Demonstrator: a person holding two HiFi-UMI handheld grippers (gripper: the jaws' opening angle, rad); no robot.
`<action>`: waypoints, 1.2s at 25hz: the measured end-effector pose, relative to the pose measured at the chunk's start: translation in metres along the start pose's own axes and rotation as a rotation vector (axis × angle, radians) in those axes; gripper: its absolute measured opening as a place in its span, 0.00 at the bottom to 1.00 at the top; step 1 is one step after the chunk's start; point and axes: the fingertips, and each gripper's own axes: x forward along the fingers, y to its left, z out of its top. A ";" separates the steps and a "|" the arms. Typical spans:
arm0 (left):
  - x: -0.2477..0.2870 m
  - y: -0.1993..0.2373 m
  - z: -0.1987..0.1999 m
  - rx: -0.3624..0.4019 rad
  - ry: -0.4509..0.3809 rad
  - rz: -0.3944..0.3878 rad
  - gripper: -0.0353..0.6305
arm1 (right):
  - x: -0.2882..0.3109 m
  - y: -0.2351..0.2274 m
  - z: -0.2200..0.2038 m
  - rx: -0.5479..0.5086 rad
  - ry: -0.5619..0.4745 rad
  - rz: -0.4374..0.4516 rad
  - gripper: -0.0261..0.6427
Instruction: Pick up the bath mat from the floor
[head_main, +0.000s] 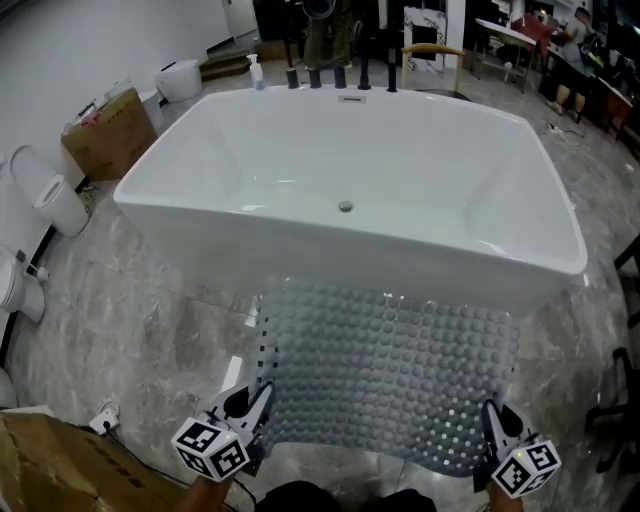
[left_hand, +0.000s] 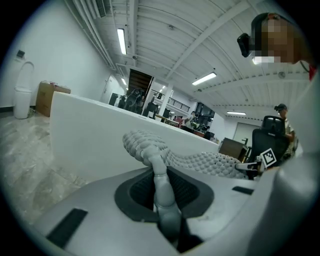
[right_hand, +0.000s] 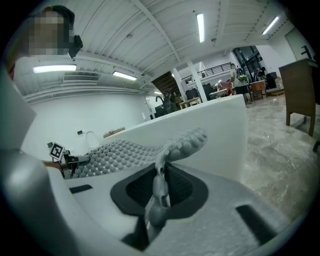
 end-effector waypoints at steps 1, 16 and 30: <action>-0.005 -0.003 0.009 -0.002 -0.002 0.003 0.13 | -0.005 0.004 0.009 0.002 -0.001 0.001 0.11; -0.109 -0.060 0.173 -0.020 -0.045 0.013 0.13 | -0.091 0.095 0.170 0.003 -0.051 0.026 0.11; -0.176 -0.116 0.287 -0.010 -0.090 -0.030 0.13 | -0.174 0.146 0.276 0.023 -0.132 0.035 0.11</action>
